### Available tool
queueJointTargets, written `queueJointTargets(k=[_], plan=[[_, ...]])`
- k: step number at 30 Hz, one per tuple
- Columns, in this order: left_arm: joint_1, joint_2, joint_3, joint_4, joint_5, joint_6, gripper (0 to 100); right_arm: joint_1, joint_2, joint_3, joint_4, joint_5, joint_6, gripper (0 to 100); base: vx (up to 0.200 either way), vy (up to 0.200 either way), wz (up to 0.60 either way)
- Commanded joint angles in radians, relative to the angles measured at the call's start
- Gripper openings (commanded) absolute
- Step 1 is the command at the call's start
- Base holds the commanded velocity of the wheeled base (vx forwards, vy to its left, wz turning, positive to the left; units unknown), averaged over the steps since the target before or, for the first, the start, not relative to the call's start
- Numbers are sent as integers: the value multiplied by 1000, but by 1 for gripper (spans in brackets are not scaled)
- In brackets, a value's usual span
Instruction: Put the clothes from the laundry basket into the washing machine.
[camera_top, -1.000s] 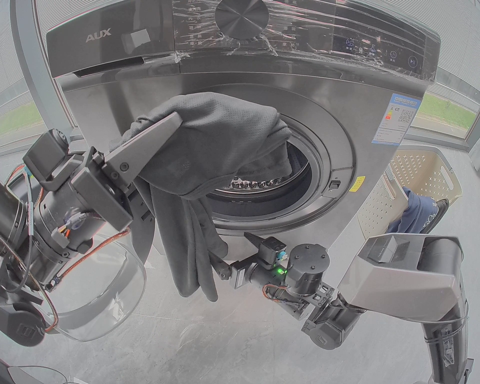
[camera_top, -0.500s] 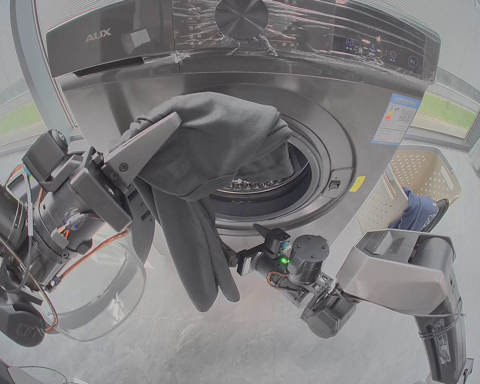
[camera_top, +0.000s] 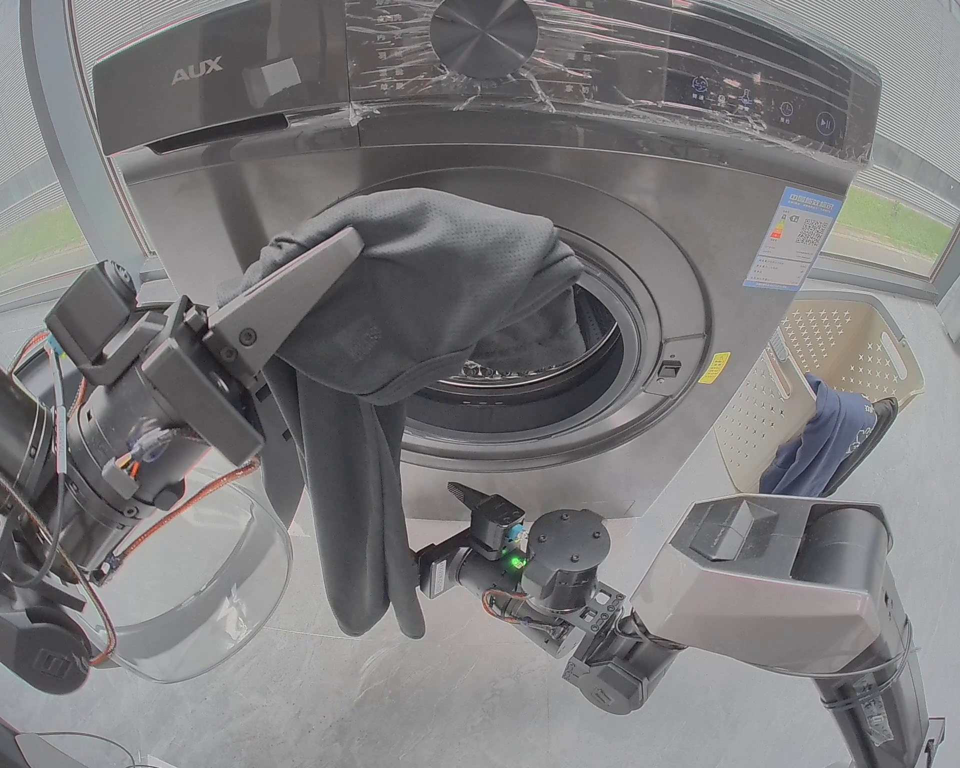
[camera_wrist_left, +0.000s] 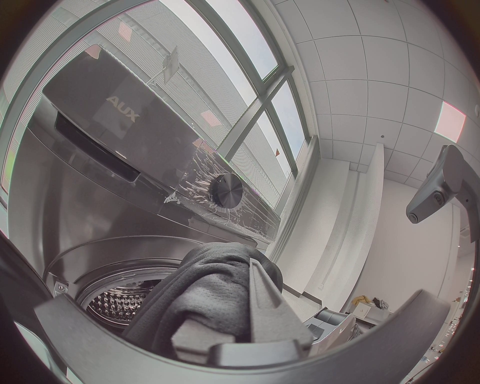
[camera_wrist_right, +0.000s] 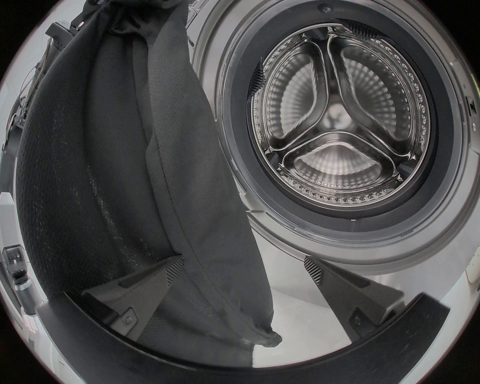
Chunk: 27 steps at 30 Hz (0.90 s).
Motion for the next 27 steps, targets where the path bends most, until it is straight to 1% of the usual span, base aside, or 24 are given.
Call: queueJointTargets(k=[1,6,10,12,15,17,24,25,27], plan=[[0,-1,0,-1,0,0,0,-6,5,-12,0,0,1,100,0,0,0],[0,-1,0,-1,0,0,0,-20,8,-25,3,-2,1,100,0,0,0],[0,-1,0,-1,0,-2,0,-32,35,-82,15,0,-2,100,0,0,0],[0,-1,2,-1,0,0,0,-39,45,-105,26,9,-10,100,0,0,0],[0,-1,5,-1,0,-2,0,-36,61,-136,31,12,-13,100,0,0,0],[0,1,3,-1,0,-2,0,-23,61,-125,28,10,-10,100,0,0,0],[12,15,-8,1,1,-5,0,55,-1,-4,14,10,-4,100,0,0,0],[12,16,-8,-1,3,-5,0,58,-4,1,14,10,-4,100,0,0,0],[12,16,-8,1,3,-5,0,87,-28,30,12,10,-4,100,0,0,0]])
